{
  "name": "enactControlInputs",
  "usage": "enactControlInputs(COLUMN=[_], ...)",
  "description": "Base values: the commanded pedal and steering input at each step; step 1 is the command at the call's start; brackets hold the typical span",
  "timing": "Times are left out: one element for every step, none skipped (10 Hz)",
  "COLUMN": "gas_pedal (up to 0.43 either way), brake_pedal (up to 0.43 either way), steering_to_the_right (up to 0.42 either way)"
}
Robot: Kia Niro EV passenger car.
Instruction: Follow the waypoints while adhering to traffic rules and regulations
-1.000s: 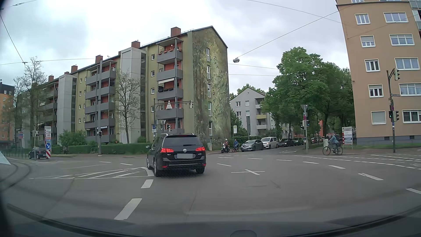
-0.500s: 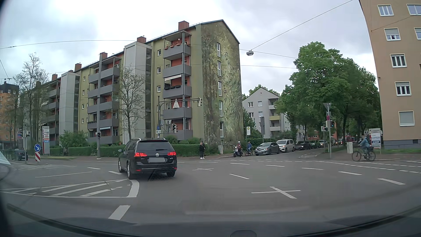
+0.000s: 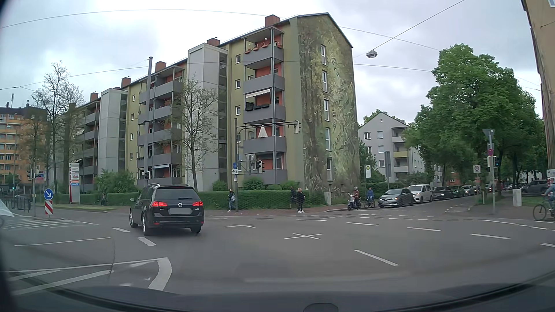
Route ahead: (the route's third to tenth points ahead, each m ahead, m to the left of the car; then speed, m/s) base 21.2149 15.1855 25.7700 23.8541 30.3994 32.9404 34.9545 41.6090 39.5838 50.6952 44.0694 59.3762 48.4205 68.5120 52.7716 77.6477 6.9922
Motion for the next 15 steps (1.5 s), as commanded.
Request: enactControlInputs(gas_pedal=[0.209,0.209,0.209,0.209,0.209,0.209,0.209,0.209,0.209,0.209,0.209,0.209,0.220,0.260,0.287], brake_pedal=[0.000,0.000,0.000,0.000,0.000,0.000,0.000,0.000,0.000,0.000,0.000,0.000,0.000,0.000,0.000], steering_to_the_right=[-0.178,-0.187,-0.193,-0.200,-0.207,-0.212,-0.216,-0.223,-0.232,-0.240,-0.246,-0.248,-0.250,-0.249,-0.249])
